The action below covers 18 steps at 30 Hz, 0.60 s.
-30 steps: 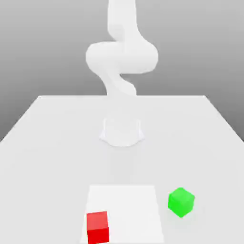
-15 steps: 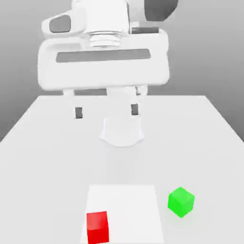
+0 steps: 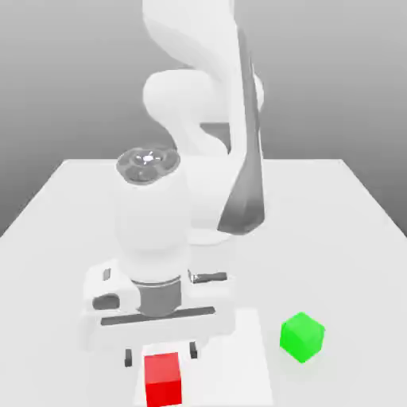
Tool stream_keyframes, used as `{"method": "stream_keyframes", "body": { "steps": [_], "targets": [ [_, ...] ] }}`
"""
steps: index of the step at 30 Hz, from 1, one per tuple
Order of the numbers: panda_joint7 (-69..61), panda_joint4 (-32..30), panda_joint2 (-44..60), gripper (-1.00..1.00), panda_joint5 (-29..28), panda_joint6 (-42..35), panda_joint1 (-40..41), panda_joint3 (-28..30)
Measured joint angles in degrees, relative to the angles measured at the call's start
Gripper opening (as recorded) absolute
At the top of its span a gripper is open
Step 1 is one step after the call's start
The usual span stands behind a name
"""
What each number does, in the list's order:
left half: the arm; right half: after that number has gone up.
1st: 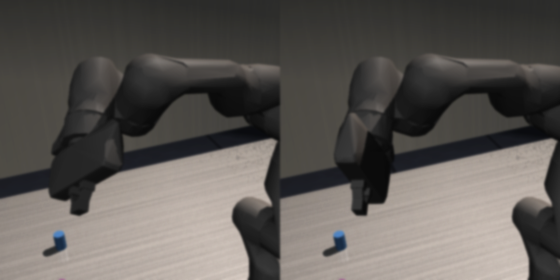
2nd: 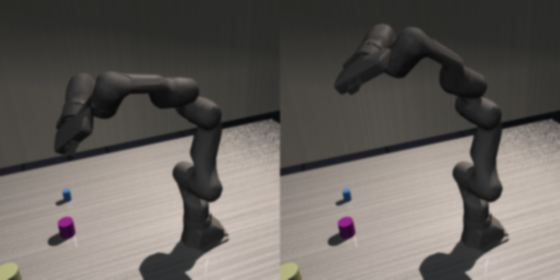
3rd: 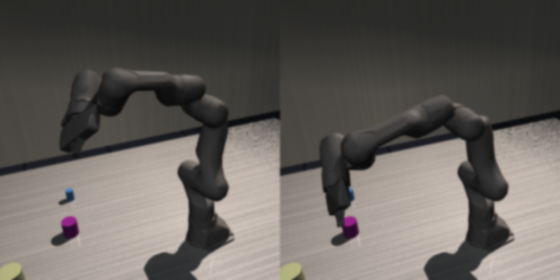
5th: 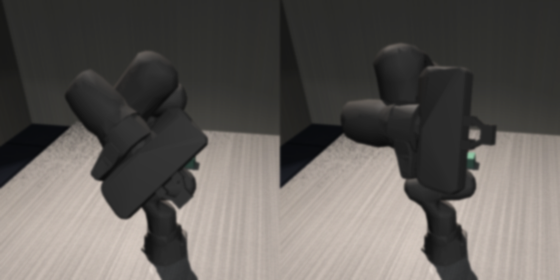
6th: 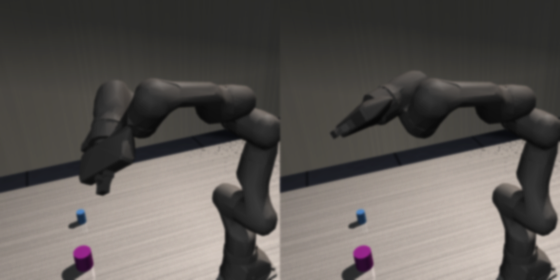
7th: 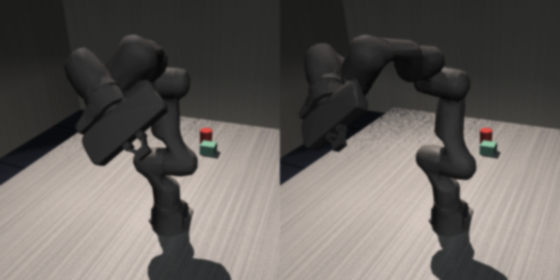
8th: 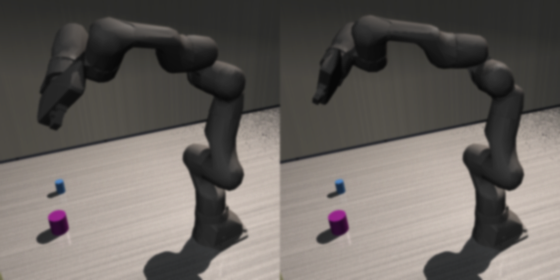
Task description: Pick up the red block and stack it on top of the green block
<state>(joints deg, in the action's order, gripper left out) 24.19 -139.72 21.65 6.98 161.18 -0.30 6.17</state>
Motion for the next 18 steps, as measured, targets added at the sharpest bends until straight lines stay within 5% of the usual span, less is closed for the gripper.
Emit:
{"method": "stream_keyframes", "body": {
  "steps": [7, 12, 18],
  "targets": [
    [0.0, 0.1, 0.4, -1.0, 0.1, 0.3, 0.1, -0.2],
    [2.3, -1.7, -8.5, -1.0, -2.9, -6.8, -1.3, 1.1],
    [7.3, -10.4, -19.4, -1.0, -5.5, -9.0, -14.5, -8.3]
  ]
}}
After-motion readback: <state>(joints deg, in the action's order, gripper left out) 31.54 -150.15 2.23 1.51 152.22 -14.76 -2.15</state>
